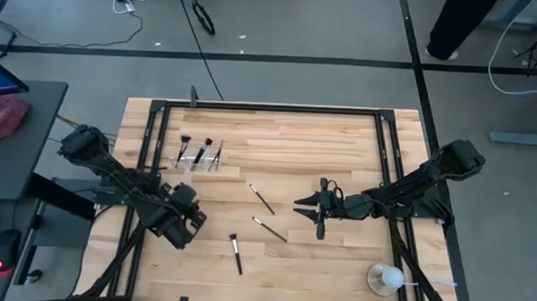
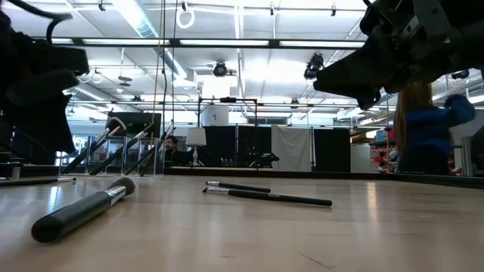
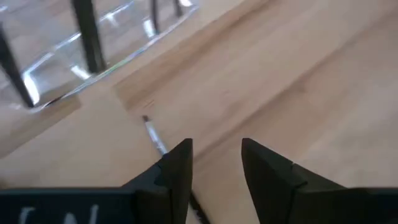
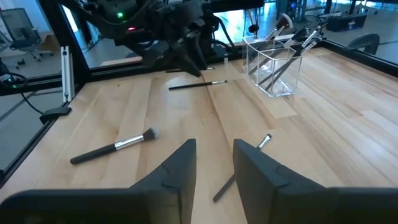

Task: Put items in baskets/containers
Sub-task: Put the eyeshadow brush into the transparent organizer

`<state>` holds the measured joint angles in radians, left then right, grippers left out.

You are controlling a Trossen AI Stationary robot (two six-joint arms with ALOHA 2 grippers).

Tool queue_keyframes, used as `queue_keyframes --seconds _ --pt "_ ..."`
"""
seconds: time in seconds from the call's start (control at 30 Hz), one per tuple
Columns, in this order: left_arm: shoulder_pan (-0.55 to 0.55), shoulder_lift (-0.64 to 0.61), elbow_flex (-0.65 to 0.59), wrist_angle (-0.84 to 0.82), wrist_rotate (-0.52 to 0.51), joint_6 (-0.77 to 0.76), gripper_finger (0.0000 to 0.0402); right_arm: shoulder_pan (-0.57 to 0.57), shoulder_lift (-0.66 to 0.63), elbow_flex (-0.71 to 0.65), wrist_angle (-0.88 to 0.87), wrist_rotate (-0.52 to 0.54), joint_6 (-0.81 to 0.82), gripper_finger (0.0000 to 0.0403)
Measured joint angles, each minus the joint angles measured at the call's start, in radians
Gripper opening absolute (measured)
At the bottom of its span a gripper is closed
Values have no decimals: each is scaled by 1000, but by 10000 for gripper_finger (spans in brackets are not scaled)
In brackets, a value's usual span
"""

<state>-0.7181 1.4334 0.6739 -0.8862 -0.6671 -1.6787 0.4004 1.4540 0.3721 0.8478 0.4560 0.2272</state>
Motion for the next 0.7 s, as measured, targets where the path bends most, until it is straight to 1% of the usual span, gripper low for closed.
queue_keyframes --seconds 0.1,0.17,0.27,0.37,0.5,0.7 --pt "18 0 0 -55 67 -64 174 0 0 0 -6 0 0 107" --pt "13 0 -2 -94 76 -138 201 0 0 0 -15 0 0 107" --pt "-8 0 -27 -109 78 -257 245 0 0 0 -31 0 0 107" --pt "-41 0 -68 -84 84 -363 269 0 0 0 -39 0 0 107" --pt "-81 24 -106 -24 64 -433 268 0 0 0 -41 0 0 107" --pt "-92 151 -109 53 45 -424 234 0 0 0 -41 0 0 107"
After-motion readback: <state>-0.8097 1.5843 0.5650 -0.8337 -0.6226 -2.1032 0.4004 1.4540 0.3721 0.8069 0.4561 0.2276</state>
